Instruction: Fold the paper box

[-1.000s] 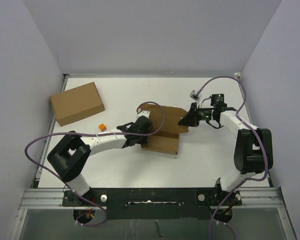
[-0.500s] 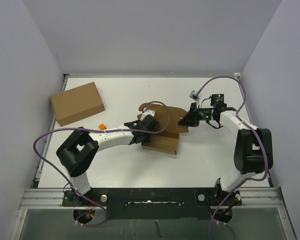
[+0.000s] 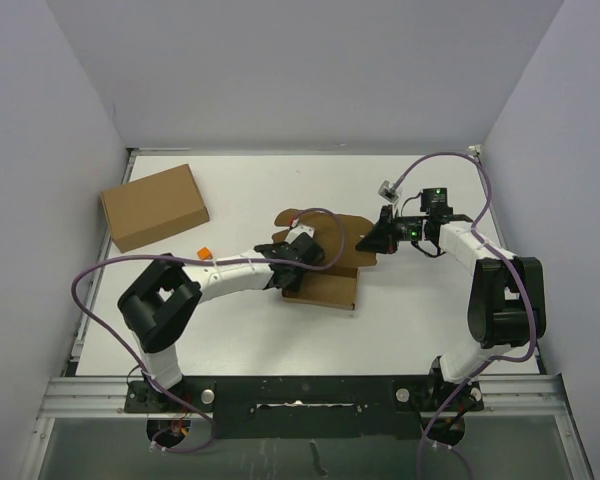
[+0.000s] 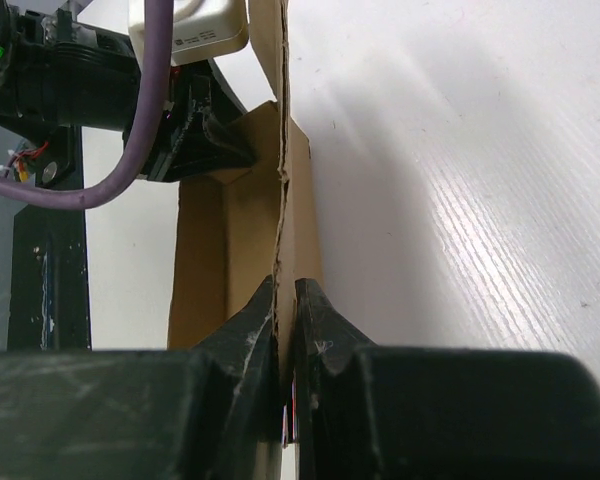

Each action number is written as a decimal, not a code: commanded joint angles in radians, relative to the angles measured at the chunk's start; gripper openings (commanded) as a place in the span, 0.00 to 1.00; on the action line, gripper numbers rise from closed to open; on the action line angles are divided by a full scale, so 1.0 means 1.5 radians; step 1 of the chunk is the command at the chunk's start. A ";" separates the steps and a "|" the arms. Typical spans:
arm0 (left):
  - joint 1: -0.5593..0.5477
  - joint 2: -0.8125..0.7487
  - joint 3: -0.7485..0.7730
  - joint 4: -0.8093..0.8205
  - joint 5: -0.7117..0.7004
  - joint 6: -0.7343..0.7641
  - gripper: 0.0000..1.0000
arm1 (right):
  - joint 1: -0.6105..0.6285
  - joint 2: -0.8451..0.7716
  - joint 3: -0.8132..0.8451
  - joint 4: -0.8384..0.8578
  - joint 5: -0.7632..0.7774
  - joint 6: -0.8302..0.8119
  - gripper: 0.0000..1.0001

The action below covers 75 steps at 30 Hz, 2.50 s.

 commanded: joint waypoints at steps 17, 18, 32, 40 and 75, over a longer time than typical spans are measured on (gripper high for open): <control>0.010 -0.240 -0.136 0.198 0.049 0.014 0.49 | 0.003 0.001 0.016 0.009 -0.027 -0.009 0.00; 0.016 -0.262 -0.160 0.221 0.052 0.017 0.51 | 0.003 0.001 0.016 0.009 -0.027 -0.009 0.00; 0.446 -0.488 -0.379 0.215 0.317 -0.068 0.66 | 0.003 0.005 0.018 0.007 -0.026 -0.011 0.00; 0.487 -0.448 -0.347 0.170 0.187 -0.104 0.75 | 0.003 0.010 0.019 0.007 -0.026 -0.010 0.01; 0.507 -0.242 -0.219 0.177 0.120 -0.156 0.76 | -0.104 -0.046 0.065 -0.109 0.063 -0.111 0.77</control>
